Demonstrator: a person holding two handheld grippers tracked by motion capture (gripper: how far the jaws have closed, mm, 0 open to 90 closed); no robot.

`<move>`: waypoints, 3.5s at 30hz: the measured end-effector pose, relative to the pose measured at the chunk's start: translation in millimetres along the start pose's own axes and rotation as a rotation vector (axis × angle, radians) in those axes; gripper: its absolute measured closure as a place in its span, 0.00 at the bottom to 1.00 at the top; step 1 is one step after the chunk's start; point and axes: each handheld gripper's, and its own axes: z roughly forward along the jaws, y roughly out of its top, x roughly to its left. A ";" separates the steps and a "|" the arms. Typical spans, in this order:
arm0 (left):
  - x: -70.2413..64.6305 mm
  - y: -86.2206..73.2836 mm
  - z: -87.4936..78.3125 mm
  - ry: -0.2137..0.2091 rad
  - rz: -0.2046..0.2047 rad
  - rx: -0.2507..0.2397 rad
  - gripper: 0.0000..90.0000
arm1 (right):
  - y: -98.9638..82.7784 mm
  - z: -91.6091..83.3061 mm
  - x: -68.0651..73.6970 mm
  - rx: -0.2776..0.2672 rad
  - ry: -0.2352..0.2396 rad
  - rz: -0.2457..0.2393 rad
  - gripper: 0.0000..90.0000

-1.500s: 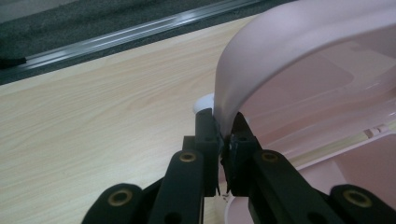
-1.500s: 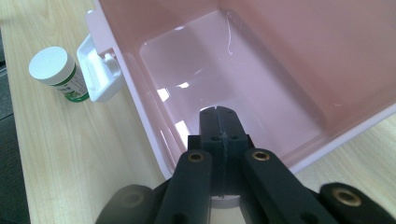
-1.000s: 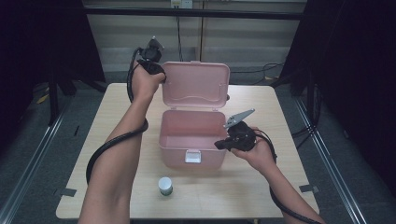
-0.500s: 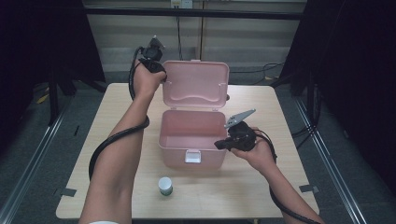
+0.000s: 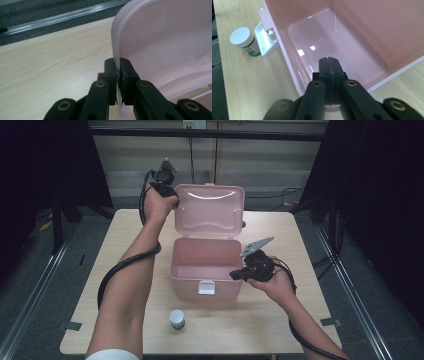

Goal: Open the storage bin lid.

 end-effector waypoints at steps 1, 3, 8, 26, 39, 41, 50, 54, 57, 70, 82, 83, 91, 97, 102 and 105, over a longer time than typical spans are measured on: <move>0.5 0.4 0.6 -0.001 0.004 0.004 0.95 | -0.1 0.0 0.0 0.000 0.004 0.003 1.00; 0.1 1.0 2.3 0.000 -0.010 0.004 0.95 | -0.1 -0.1 -0.1 0.000 0.004 0.002 1.00; 2.6 2.8 6.6 0.001 -0.009 0.009 0.95 | -0.7 0.0 -0.5 -0.008 0.011 0.009 1.00; 9.2 5.4 25.6 -0.006 -0.045 0.007 0.95 | -2.3 -0.1 -3.1 -0.030 0.025 0.017 1.00; 13.0 6.8 37.5 -0.010 -0.058 0.021 0.95 | -4.1 -0.4 -3.7 -0.046 0.035 0.026 1.00; 13.7 7.0 39.2 -0.010 -0.057 0.026 0.95 | -4.4 -0.8 -3.7 -0.044 0.035 0.028 1.00; 15.8 7.0 46.0 -0.016 -0.069 0.034 0.95 | -4.8 -0.6 -4.0 -0.047 0.036 0.012 1.00; 16.8 6.5 49.6 -0.020 -0.072 0.040 0.94 | -4.8 -0.6 -3.9 -0.047 0.036 0.013 1.00; 17.8 5.8 52.6 -0.022 -0.075 0.039 0.94 | -5.4 -0.9 -4.3 -0.051 0.037 0.015 1.00; 21.4 3.3 63.5 -0.021 -0.082 0.064 0.94 | -4.9 -0.9 -3.8 -0.045 0.035 0.012 1.00; 23.5 0.5 71.7 -0.024 -0.097 0.076 0.93 | -5.3 -0.6 -4.2 -0.055 0.038 0.025 1.00; 23.5 0.5 72.1 -0.022 -0.094 0.079 0.93 | -5.4 -0.7 -4.2 -0.056 0.040 0.027 1.00; 24.4 -1.3 75.7 -0.024 -0.098 0.085 0.93 | -5.0 -0.7 -4.0 -0.051 0.034 0.021 1.00; 26.4 -4.2 79.2 -0.027 -0.098 0.093 0.92 | -5.1 -0.7 -3.9 -0.052 0.035 0.019 1.00; 26.6 -6.5 82.5 -0.026 -0.101 0.095 0.91 | -5.2 -0.7 -3.9 -0.054 0.032 0.023 1.00; 27.1 -7.6 84.5 -0.025 -0.108 0.103 0.91 | -5.3 -0.7 -3.9 -0.054 0.032 0.024 1.00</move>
